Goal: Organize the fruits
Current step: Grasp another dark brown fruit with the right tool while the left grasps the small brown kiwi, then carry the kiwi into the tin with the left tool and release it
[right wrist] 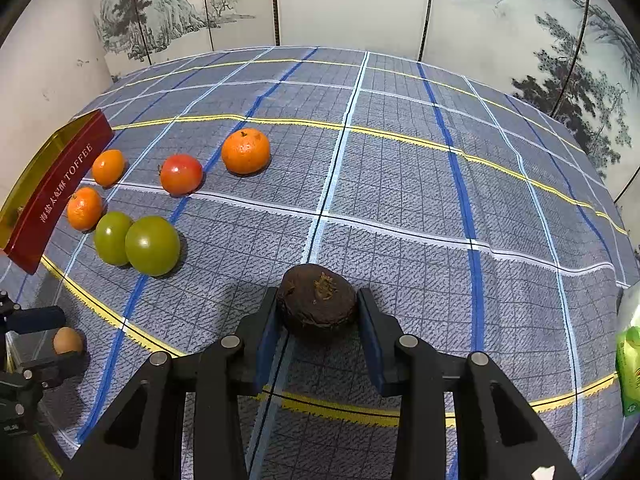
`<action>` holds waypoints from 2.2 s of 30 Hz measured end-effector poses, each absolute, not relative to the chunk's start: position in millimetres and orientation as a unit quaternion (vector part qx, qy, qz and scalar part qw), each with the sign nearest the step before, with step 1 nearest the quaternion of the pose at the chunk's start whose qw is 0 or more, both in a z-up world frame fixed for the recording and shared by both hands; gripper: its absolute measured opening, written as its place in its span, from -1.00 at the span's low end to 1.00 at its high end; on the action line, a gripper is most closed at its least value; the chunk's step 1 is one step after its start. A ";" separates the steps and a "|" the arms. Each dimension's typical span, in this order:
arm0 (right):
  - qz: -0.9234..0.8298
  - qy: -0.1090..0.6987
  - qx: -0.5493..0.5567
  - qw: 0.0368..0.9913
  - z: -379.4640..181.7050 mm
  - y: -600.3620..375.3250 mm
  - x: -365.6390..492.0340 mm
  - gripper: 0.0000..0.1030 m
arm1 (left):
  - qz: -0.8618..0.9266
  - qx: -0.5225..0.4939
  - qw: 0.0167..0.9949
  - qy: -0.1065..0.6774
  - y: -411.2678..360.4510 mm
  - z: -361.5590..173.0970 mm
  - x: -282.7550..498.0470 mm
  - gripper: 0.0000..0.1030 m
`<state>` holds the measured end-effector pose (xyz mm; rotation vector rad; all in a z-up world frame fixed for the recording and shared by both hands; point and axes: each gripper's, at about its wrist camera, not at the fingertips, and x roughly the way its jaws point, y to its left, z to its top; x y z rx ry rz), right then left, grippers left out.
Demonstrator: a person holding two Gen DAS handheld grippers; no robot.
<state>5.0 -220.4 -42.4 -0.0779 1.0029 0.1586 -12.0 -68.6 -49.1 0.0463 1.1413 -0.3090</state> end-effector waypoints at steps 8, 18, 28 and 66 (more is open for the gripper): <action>0.077 0.480 -0.037 0.873 -42.1 -221.3 4.6 -0.33 | -0.149 0.014 0.829 0.540 -67.1 -48.7 -10.2 -0.46; 0.077 0.481 -0.037 0.873 -42.3 -221.8 4.4 -0.33 | -0.140 0.003 0.835 0.532 -54.6 -42.7 -10.6 -0.46; 0.077 0.481 -0.039 0.872 -42.8 -221.2 4.9 -0.33 | -0.102 -0.017 0.855 0.507 -18.6 -16.0 -2.5 -0.46; 0.036 0.484 -0.015 0.874 -42.9 -218.1 2.3 -0.33 | 0.105 -0.042 0.876 0.470 172.0 -18.7 67.1 -0.46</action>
